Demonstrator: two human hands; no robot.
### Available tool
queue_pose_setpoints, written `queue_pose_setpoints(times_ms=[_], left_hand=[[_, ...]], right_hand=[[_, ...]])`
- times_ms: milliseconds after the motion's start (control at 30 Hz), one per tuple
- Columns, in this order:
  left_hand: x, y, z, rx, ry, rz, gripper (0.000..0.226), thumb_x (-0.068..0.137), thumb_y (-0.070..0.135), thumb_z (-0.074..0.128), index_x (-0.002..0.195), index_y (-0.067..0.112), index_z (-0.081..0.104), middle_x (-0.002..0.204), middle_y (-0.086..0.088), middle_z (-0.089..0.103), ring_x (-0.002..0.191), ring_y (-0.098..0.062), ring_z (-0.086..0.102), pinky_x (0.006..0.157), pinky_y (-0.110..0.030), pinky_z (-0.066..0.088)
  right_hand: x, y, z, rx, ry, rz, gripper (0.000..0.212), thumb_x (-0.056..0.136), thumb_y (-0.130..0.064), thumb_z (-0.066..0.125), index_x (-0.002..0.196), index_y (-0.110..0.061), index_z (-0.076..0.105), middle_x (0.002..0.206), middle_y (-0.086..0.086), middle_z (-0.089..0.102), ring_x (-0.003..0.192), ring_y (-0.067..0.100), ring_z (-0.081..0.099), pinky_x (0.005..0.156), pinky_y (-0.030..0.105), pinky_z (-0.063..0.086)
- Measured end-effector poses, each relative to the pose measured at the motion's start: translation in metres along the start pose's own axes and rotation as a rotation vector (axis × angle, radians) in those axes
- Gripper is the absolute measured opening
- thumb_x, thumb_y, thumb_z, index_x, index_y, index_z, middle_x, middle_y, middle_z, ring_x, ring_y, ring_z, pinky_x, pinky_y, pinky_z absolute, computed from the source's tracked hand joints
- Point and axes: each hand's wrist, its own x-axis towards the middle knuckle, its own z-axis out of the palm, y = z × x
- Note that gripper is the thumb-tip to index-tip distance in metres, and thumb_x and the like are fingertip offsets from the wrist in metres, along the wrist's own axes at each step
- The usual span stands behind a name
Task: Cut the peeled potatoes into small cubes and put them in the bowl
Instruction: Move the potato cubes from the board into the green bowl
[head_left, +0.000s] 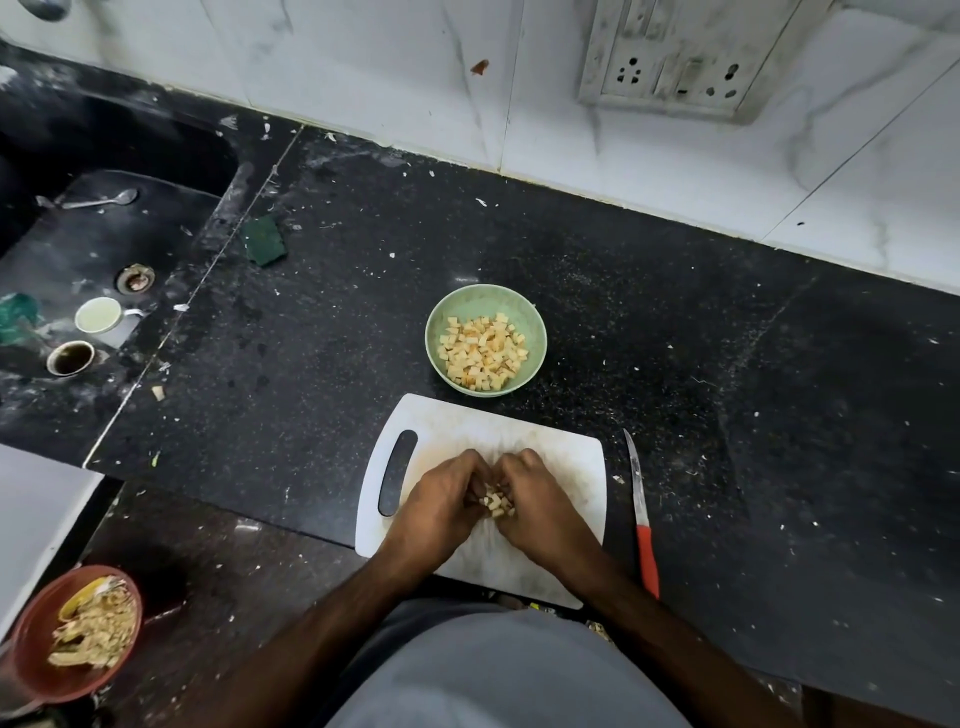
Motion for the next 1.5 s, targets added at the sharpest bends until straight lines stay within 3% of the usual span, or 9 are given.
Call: queue_pose_setpoints(times_ms=[233, 467, 567, 767, 1000, 1167, 1267, 1367, 1500], left_hand=[[0.001, 0.004, -0.003, -0.175, 0.039, -0.105, 0.039, 0.076, -0.007, 0.079, 0.092, 0.026, 0.065, 0.082, 0.011, 0.071, 0.083, -0.007, 0.069, 0.074, -0.016, 0.053], [0.003, 0.019, -0.013, -0.249, 0.079, -0.035, 0.043, 0.075, -0.013, 0.076, 0.092, 0.027, 0.071, 0.086, 0.009, 0.074, 0.083, -0.006, 0.071, 0.075, -0.013, 0.050], [0.005, 0.028, -0.018, -0.282, 0.107, 0.016, 0.037, 0.075, -0.009, 0.079, 0.096, 0.021, 0.071, 0.089, 0.010, 0.074, 0.085, -0.011, 0.072, 0.077, -0.022, 0.056], [0.007, 0.048, -0.027, -0.434, 0.114, 0.046, 0.031, 0.085, -0.002, 0.075, 0.103, 0.023, 0.070, 0.093, 0.005, 0.075, 0.090, -0.017, 0.073, 0.084, -0.029, 0.057], [0.001, 0.021, -0.043, -0.450, 0.284, 0.044, 0.017, 0.094, 0.013, 0.066, 0.107, 0.023, 0.070, 0.108, 0.002, 0.070, 0.101, -0.023, 0.068, 0.087, -0.043, 0.055], [-0.001, -0.001, -0.051, -0.290, 0.254, 0.003, 0.025, 0.096, 0.002, 0.064, 0.102, 0.025, 0.072, 0.105, 0.009, 0.068, 0.098, -0.018, 0.066, 0.076, -0.040, 0.054], [0.000, -0.008, -0.052, -0.149, 0.191, 0.059, 0.028, 0.094, 0.000, 0.063, 0.102, 0.026, 0.071, 0.102, 0.012, 0.066, 0.097, -0.012, 0.065, 0.071, -0.022, 0.049], [0.004, -0.017, -0.051, -0.033, 0.111, 0.136, 0.022, 0.093, 0.009, 0.061, 0.106, 0.024, 0.070, 0.104, 0.013, 0.064, 0.100, -0.007, 0.063, 0.084, -0.022, 0.050], [0.007, -0.028, -0.044, 0.085, 0.054, 0.168, 0.023, 0.091, 0.025, 0.063, 0.113, 0.028, 0.068, 0.105, 0.016, 0.062, 0.100, -0.002, 0.059, 0.084, -0.032, 0.053]], right_hand=[[-0.003, 0.003, -0.010, 0.457, 0.020, 0.147, 0.034, 0.069, 0.001, 0.076, 0.098, -0.012, 0.063, 0.095, -0.002, 0.064, 0.083, 0.005, 0.063, 0.073, 0.017, 0.051], [0.002, -0.004, -0.022, 1.046, -0.058, 0.415, 0.026, 0.076, 0.013, 0.061, 0.101, 0.008, 0.059, 0.088, 0.016, 0.061, 0.079, 0.022, 0.060, 0.063, 0.024, 0.052], [0.005, -0.015, -0.037, 1.516, -0.173, 0.588, 0.027, 0.079, 0.007, 0.039, 0.096, 0.006, 0.059, 0.083, 0.018, 0.057, 0.073, 0.027, 0.057, 0.061, 0.030, 0.054], [0.012, -0.021, -0.043, 1.632, -0.281, 0.696, 0.040, 0.091, -0.026, 0.051, 0.120, -0.001, 0.062, 0.094, 0.011, 0.057, 0.068, 0.013, 0.052, 0.059, 0.025, 0.048], [0.021, -0.041, -0.068, 1.901, -0.255, 0.786, 0.017, 0.093, -0.012, 0.055, 0.077, -0.006, 0.055, 0.074, 0.009, 0.051, 0.051, 0.008, 0.047, 0.038, 0.015, 0.041], [0.055, -0.086, -0.129, 1.676, 0.100, 0.264, 0.023, 0.100, -0.015, 0.048, 0.078, -0.010, 0.054, 0.069, 0.004, 0.051, 0.054, 0.010, 0.041, 0.045, 0.021, 0.035], [0.088, -0.094, -0.132, 0.953, 0.356, -0.063, 0.029, 0.103, -0.014, 0.044, 0.078, -0.010, 0.058, 0.074, 0.001, 0.057, 0.063, 0.013, 0.051, 0.058, 0.027, 0.043], [0.114, -0.076, -0.112, 0.448, 0.213, 0.005, 0.029, 0.104, -0.017, 0.044, 0.095, -0.011, 0.071, 0.094, -0.007, 0.068, 0.085, 0.002, 0.062, 0.078, 0.026, 0.048], [0.118, -0.059, -0.117, 0.602, 0.208, 0.059, 0.029, 0.103, -0.013, 0.043, 0.100, -0.010, 0.072, 0.100, 0.000, 0.074, 0.097, 0.014, 0.069, 0.093, 0.034, 0.052]])
